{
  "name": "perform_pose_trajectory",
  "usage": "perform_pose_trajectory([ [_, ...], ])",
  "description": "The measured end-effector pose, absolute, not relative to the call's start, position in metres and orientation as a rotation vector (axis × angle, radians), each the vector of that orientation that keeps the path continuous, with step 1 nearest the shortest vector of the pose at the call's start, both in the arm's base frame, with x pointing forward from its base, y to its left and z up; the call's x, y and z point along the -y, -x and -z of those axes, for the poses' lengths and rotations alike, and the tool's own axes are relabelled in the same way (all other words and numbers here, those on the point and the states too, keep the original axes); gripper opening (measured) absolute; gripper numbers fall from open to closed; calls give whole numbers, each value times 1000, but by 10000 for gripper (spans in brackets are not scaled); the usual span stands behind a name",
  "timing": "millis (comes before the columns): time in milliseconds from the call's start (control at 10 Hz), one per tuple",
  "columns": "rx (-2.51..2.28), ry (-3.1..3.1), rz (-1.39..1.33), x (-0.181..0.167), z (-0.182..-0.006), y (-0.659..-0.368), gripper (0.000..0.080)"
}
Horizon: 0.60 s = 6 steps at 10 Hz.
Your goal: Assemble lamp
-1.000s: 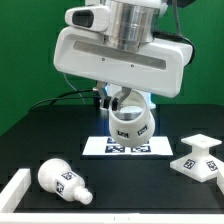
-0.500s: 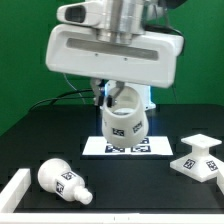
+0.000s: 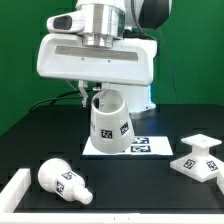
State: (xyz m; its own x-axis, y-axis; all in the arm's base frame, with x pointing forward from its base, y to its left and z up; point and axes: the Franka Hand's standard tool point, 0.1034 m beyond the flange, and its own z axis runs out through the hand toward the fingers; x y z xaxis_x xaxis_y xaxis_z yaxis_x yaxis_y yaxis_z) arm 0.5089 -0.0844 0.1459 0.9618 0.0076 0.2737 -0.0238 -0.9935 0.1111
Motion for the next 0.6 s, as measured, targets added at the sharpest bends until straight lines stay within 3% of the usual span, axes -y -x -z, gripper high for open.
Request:
perform_pose_trajectory([
  [200, 18, -3001, -417, 84, -145, -508, 48],
  [600, -262, -2820, -762, 110, -143, -504, 48],
])
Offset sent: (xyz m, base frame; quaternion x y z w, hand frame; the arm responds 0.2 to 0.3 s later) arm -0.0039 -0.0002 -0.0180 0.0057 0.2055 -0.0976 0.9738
